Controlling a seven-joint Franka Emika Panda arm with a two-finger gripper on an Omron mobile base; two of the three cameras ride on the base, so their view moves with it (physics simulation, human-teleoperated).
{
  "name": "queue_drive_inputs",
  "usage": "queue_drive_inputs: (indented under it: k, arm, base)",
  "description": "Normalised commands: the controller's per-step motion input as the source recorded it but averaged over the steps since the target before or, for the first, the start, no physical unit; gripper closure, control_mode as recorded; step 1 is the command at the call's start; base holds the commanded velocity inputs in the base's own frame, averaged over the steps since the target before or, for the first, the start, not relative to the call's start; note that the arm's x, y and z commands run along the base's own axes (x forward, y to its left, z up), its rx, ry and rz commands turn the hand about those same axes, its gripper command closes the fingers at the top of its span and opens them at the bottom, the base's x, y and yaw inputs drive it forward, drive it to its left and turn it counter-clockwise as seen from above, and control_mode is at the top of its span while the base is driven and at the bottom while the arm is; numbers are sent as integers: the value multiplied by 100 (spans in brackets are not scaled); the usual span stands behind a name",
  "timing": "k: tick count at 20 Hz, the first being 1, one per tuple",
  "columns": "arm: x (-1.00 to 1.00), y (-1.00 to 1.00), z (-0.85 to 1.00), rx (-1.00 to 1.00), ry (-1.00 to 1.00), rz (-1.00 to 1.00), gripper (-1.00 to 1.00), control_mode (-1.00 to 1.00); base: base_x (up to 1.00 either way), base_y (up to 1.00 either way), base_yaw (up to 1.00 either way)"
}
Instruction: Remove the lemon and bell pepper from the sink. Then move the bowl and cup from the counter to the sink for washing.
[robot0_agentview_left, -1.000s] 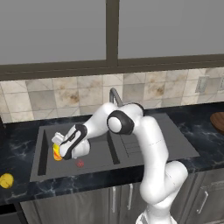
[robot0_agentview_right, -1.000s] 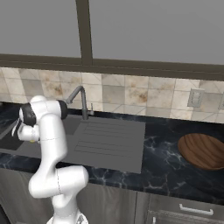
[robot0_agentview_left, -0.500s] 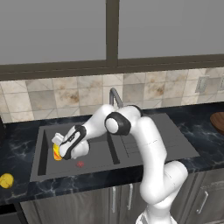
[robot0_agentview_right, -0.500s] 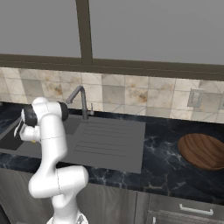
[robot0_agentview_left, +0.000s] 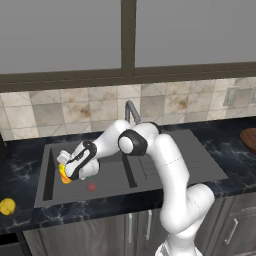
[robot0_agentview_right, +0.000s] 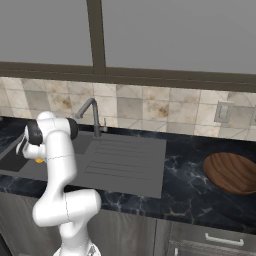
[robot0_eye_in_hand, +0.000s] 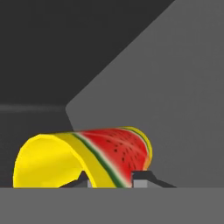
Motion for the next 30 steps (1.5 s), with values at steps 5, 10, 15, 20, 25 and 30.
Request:
queue_drive_inputs:
  k: [5, 10, 15, 20, 25, 30]
  arm:
    - [16, 4, -13, 0, 0, 0, 100, -100]
    - [6, -1, -19, 0, 2, 0, 100, -100]
    - [0, -10, -22, 0, 3, -2, 100, -100]
    - [0, -8, -24, 0, 4, -4, -100, -100]
    - [-1, -7, -23, 0, 2, -4, -100, -100]
    - [-5, -9, -21, 0, 0, -4, -100, -100]
  base:
    - [0, 0, 0]
    - [0, 0, 0]
    - [0, 0, 0]
    - [0, 0, 0]
    - [0, 0, 0]
    - [0, 0, 0]
